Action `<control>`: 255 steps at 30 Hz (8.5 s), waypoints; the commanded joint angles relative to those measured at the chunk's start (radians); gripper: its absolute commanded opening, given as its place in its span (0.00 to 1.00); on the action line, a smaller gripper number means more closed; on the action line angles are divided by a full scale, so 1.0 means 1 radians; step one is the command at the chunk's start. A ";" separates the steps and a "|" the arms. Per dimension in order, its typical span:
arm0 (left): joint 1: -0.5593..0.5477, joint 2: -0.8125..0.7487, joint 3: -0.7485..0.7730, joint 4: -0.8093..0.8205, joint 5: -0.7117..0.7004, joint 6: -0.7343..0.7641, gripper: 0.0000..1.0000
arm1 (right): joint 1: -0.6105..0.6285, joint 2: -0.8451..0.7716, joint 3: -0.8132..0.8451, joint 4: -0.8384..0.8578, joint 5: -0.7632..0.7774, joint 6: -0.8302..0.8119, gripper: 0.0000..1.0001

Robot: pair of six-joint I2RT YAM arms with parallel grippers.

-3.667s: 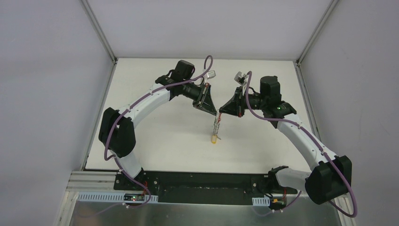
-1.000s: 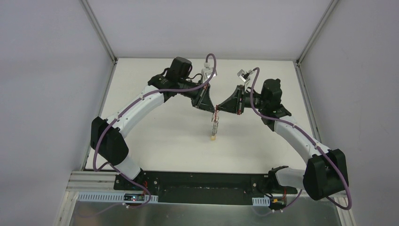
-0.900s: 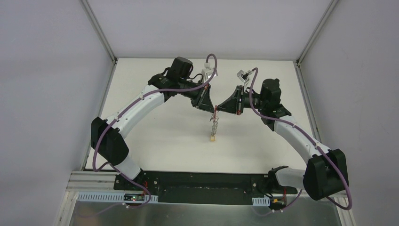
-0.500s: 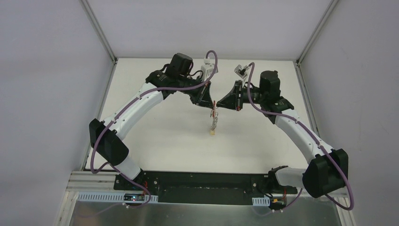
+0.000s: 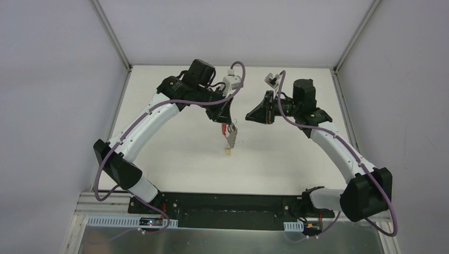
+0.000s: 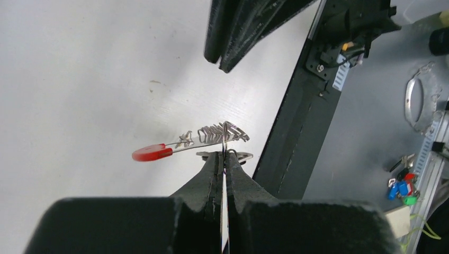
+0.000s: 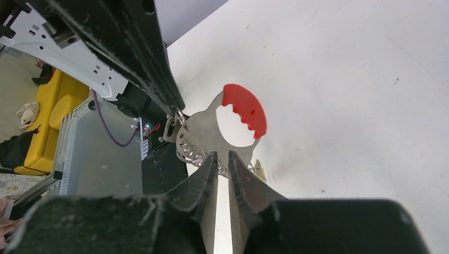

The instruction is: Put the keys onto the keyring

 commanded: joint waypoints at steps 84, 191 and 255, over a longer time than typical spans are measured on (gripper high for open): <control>-0.124 0.057 0.163 -0.209 0.112 0.065 0.00 | 0.150 -0.065 0.082 -0.111 -0.078 -0.144 0.24; 0.042 -0.008 -0.001 0.185 0.358 -0.112 0.25 | 0.005 -0.096 -0.006 0.325 -0.209 0.302 0.00; 0.044 0.020 -0.026 0.192 0.401 -0.146 0.27 | -0.036 -0.123 -0.082 0.478 -0.217 0.397 0.00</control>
